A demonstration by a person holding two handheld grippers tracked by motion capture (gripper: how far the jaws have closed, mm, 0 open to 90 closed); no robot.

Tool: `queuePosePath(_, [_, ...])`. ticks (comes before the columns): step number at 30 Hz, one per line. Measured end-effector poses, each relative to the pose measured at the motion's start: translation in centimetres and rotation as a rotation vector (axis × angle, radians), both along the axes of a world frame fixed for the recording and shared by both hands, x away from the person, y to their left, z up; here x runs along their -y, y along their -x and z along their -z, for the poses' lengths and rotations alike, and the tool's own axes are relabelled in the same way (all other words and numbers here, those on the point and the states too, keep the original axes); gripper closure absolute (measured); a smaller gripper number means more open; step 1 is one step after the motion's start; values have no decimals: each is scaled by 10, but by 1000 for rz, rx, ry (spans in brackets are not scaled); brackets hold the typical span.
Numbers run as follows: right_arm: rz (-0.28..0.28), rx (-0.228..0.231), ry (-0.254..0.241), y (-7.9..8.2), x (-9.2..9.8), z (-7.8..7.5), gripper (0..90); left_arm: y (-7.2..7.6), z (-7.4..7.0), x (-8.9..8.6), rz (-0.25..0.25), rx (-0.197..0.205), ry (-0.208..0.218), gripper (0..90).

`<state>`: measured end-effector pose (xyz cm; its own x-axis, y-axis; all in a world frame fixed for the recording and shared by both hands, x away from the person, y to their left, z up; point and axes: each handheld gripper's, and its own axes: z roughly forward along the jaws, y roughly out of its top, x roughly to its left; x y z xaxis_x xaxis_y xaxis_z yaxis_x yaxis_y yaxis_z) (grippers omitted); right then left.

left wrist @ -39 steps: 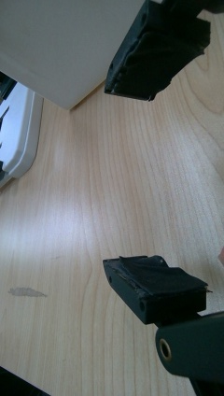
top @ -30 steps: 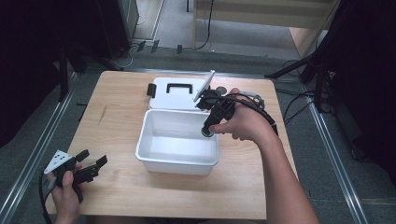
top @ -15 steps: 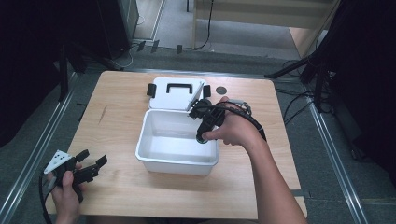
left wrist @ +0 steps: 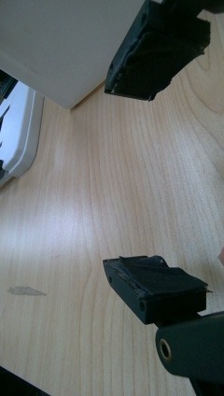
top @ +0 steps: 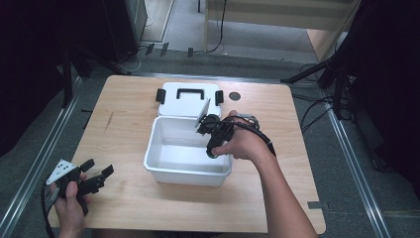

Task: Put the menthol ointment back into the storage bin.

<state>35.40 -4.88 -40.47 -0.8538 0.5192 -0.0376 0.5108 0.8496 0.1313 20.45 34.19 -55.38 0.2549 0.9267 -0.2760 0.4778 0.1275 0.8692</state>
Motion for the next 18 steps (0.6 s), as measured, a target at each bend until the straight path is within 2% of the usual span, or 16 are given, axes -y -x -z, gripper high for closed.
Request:
queuePosePath(6, [-8,-12,1,0,-4,10,516,0,0,0,0,-2,1,144])
queuePosePath(9, [-16,-14,25,-2,-6,17,516,0,0,0,0,-4,3,144])
queuePosePath(15, [-24,-21,35,-1,-9,25,516,0,0,0,-1,-5,3,144])
queuePosePath(18, [-37,-18,60,-1,-11,30,515,0,0,0,0,-6,3,144])
